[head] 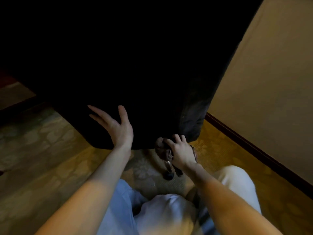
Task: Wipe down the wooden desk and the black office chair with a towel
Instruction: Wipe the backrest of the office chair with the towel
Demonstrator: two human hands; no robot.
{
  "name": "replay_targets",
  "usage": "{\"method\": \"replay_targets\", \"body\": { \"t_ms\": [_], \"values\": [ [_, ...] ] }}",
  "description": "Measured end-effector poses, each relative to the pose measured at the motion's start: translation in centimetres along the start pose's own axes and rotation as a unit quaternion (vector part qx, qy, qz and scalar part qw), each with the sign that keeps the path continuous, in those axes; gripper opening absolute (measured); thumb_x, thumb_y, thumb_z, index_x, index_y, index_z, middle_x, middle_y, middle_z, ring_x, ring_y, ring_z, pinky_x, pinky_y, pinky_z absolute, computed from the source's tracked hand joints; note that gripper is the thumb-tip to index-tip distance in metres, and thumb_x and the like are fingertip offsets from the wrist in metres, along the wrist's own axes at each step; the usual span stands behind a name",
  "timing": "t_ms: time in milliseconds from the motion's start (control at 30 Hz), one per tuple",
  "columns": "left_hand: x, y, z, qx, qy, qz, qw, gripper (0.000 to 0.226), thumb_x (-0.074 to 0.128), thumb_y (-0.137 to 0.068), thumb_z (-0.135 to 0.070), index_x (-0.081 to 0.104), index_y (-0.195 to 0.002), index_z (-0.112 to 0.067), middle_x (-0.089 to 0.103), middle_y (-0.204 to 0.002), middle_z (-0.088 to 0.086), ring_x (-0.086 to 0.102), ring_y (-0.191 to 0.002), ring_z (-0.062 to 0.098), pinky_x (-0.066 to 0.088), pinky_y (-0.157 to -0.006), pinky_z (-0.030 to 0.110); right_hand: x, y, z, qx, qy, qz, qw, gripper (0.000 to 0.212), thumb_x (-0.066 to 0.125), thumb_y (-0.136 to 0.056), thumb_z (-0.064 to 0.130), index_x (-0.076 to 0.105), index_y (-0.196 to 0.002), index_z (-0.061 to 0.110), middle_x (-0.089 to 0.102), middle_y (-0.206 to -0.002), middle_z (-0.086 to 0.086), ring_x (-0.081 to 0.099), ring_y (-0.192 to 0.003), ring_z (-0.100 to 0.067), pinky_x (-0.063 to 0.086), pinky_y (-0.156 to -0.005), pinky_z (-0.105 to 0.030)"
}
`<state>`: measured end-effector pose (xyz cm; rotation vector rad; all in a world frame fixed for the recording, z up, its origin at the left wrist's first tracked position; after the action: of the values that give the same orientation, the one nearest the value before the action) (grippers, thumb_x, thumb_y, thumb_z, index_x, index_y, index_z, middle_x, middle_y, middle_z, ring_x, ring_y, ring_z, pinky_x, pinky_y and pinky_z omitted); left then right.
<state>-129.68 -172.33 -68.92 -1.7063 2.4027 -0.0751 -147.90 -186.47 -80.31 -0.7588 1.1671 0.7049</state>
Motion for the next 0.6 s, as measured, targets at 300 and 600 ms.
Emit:
{"method": "replay_targets", "body": {
  "t_ms": [300,600],
  "values": [
    [-2.1,-1.9,-0.4,-0.045,0.026,0.012,0.999,0.081,0.05,-0.098,-0.061,-0.003,-0.158,-0.05,0.018,-0.17,0.003,0.029,-0.151,0.03,0.032,-0.12,0.049,-25.2,3.0,6.4,-0.114,-0.056,-0.431,0.893,0.044,0.062,-0.096,0.043,0.057,-0.135,0.022,0.05,-0.137,-0.018,0.045,-0.123,-0.04,0.047,-0.08,-0.045],
    [-2.2,-3.8,0.5,-0.078,0.016,0.0,0.997,0.089,0.05,-0.085,-0.076,0.007,-0.158,-0.051,0.035,-0.164,0.006,0.037,-0.147,0.033,0.037,-0.117,0.051,-37.7,0.7,12.4,-0.159,0.08,-0.547,0.818,0.031,0.069,-0.099,0.031,0.068,-0.128,0.024,0.033,-0.139,-0.002,0.036,-0.126,-0.03,0.041,-0.096,-0.048]
  ]
}}
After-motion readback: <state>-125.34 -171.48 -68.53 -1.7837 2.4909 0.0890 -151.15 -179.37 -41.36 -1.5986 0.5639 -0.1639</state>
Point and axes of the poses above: each hand's wrist, its own y-axis away from the middle knuckle, its own x-axis out of the palm, z = x × y, the point moved 9 cm from there along -y, towards the middle knuckle
